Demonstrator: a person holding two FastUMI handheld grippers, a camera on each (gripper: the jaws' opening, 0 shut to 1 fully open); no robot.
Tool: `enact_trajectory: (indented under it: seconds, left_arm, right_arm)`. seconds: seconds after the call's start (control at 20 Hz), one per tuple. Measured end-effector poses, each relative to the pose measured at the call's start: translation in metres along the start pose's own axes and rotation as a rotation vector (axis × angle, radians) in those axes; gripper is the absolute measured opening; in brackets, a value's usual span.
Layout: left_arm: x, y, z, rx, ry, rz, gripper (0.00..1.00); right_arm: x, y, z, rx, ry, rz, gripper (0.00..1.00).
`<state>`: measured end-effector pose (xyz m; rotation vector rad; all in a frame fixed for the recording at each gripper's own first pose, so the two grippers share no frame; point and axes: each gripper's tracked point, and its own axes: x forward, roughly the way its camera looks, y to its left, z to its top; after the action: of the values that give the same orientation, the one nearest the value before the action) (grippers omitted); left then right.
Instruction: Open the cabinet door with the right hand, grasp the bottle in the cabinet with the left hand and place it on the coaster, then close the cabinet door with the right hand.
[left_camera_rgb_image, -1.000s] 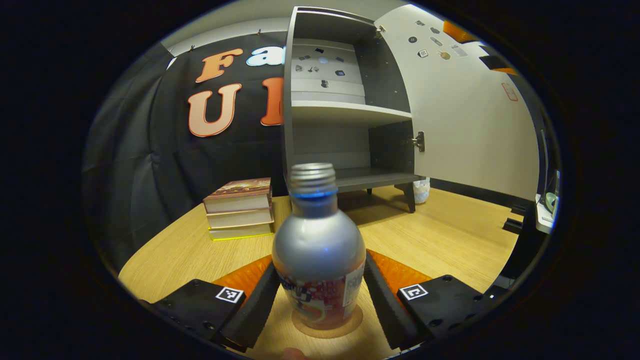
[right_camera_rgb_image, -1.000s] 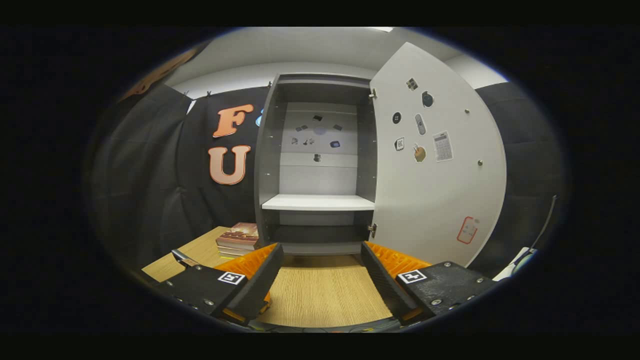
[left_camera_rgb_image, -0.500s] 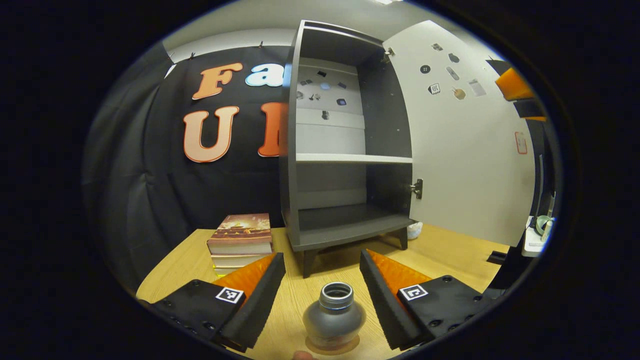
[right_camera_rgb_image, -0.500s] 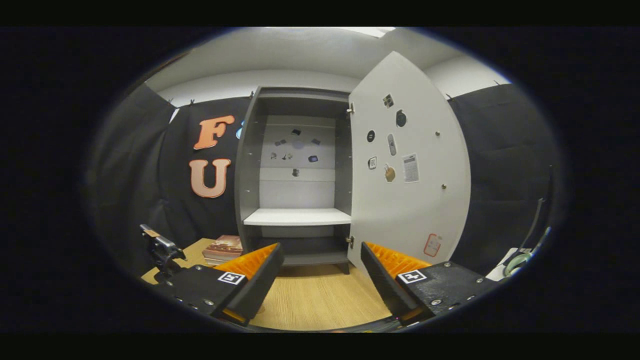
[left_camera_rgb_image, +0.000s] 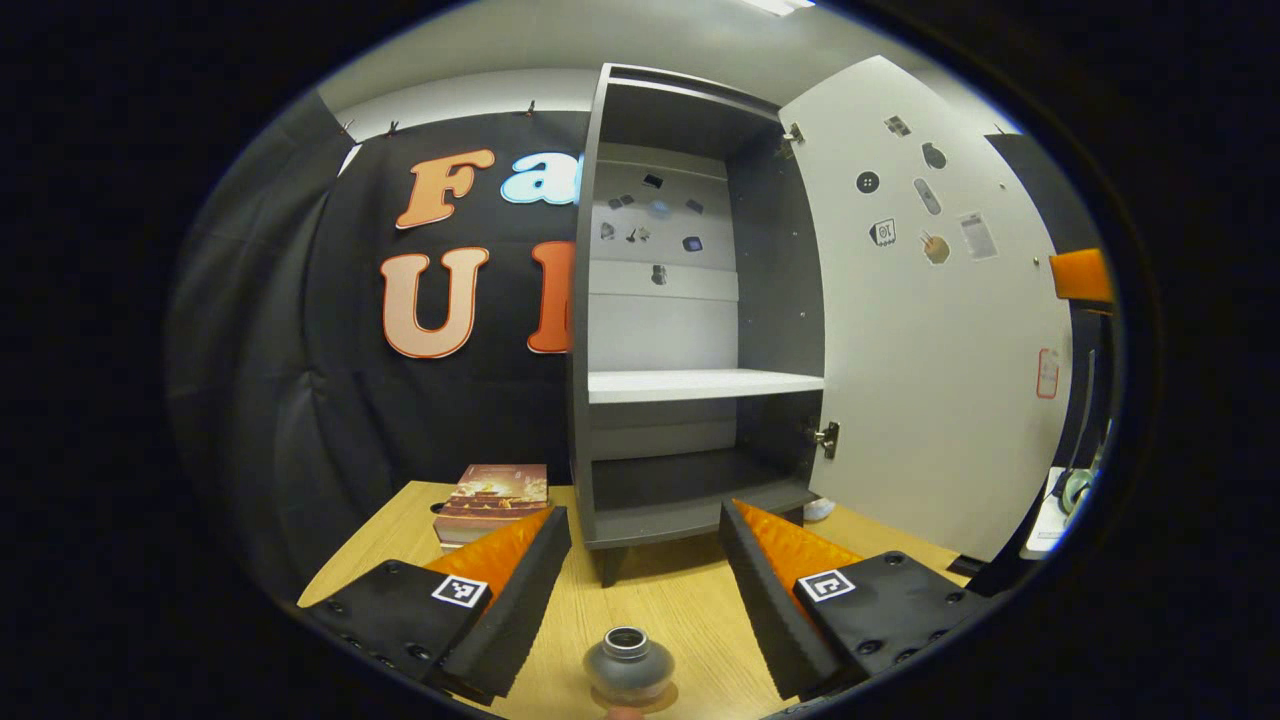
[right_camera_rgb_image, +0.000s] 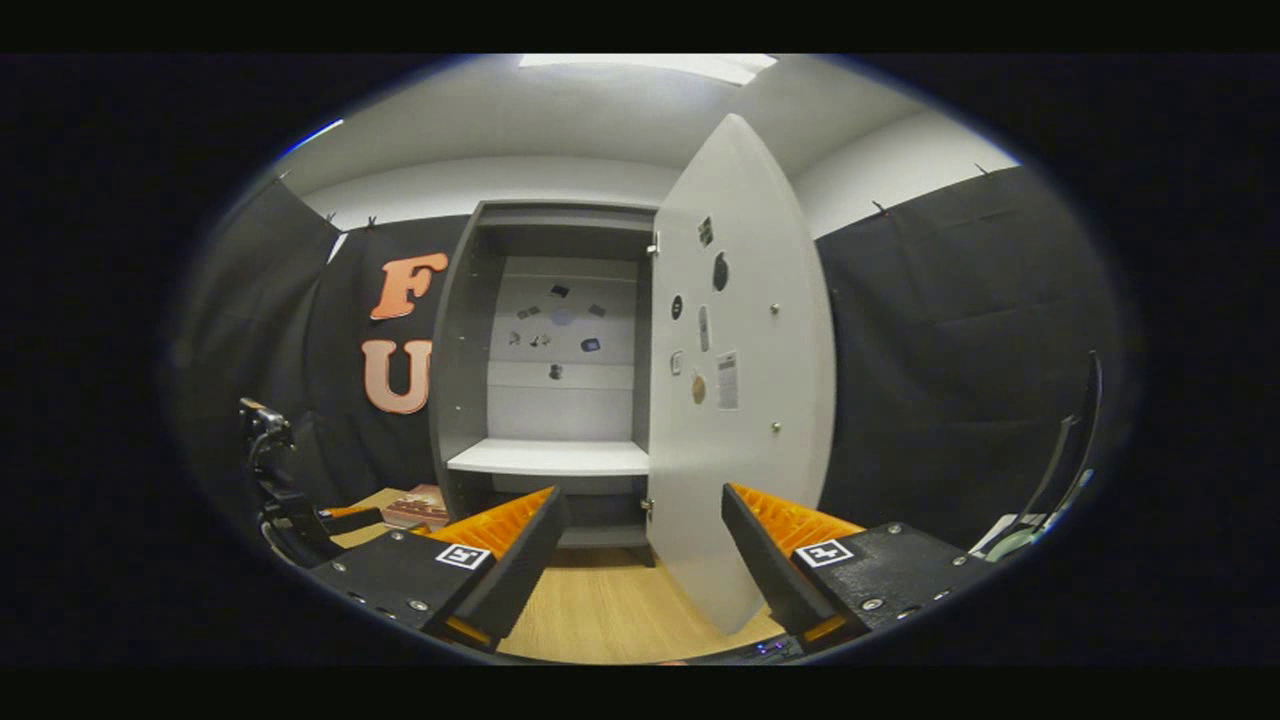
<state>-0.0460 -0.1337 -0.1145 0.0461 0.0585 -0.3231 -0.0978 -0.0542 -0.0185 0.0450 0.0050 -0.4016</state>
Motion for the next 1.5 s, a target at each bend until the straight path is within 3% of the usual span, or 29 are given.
enact_trajectory:
  seconds: [0.5,0.7,1.05,1.1,1.15,1.5]
  left_arm:
    - [-0.012,-0.033,0.063,-0.069,-0.026,0.079,0.97]
    - [-0.018,-0.033,0.077,-0.069,-0.023,0.101,0.97]
    - [-0.028,-0.020,0.097,-0.034,-0.043,0.124,0.97]
    - [-0.029,-0.018,0.097,-0.034,-0.043,0.131,0.96]
    - [-0.031,-0.014,0.099,-0.034,-0.044,0.140,0.97]
    - [-0.047,0.022,0.097,-0.058,-0.019,0.231,0.97]
  right_arm:
    - [0.005,-0.130,0.030,-0.008,-0.083,-0.109,0.95]
    - [0.020,-0.155,0.038,0.027,-0.078,-0.082,0.95]
    - [0.038,-0.142,0.042,0.017,-0.059,-0.038,0.91]
    - [0.037,-0.137,0.043,0.011,-0.058,-0.027,0.96]
    - [0.036,-0.129,0.044,0.008,-0.057,-0.008,0.89]
    - [0.037,-0.049,0.041,0.075,-0.039,0.252,0.89]
